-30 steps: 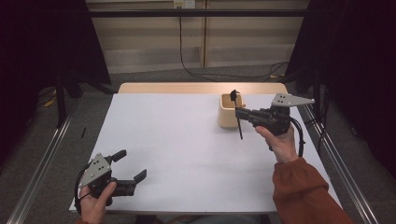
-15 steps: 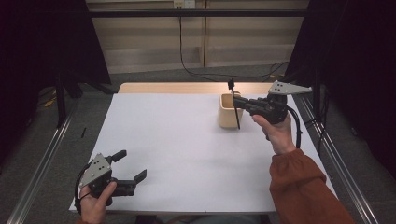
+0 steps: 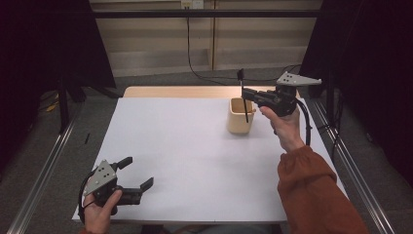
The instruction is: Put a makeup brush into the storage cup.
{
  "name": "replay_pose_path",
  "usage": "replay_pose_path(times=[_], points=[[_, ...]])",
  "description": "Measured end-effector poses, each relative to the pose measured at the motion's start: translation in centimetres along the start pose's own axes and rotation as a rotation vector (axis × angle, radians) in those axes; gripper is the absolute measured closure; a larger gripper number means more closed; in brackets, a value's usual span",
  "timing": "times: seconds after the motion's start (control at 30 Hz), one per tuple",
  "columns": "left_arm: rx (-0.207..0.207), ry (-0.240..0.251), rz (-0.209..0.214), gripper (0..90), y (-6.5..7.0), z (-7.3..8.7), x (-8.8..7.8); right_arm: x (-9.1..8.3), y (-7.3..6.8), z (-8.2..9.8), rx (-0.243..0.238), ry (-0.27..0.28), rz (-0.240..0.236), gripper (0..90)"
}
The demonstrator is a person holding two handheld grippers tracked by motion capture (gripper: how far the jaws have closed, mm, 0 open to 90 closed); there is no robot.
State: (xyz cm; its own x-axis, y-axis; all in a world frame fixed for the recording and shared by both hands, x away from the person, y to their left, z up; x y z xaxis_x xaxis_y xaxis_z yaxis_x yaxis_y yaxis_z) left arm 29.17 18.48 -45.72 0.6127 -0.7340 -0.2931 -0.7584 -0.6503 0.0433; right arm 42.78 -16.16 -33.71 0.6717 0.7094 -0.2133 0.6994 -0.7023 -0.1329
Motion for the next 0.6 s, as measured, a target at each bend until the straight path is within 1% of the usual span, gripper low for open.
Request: replay_pose_path(times=[0.1,0.17,0.33,0.6], points=[[0.003,-0.001,-0.002,1.9,0.0,0.0,0.0,0.4,0.6,-0.4,0.000,0.003,0.013,85.8],[0.000,-0.001,-0.001,2.0,0.0,0.0,0.0,0.8,1.1,-0.6,0.014,0.013,0.033,85.8],[0.002,0.001,0.001,1.9,0.0,-0.1,0.0,1.6,1.7,-1.1,0.008,0.022,0.043,85.8],[0.005,0.002,0.006,1.9,0.1,-0.1,0.1,3.5,3.3,-0.7,0.016,0.023,0.084,85.8]])
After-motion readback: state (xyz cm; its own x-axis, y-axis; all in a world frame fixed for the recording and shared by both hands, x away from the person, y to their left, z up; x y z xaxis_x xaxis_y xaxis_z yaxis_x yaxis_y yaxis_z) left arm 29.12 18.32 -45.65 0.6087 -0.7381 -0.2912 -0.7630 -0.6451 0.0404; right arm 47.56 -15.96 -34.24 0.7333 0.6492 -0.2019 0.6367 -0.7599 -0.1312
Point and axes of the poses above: each handheld gripper's, and its own axes: x roughly forward along the jaws, z roughly out of its underside, y roughly to its right, the point moved 9 cm from there along x, roughly forward along the jaws, and after that the axes turned 2 degrees about z, right-handed, at the moved point
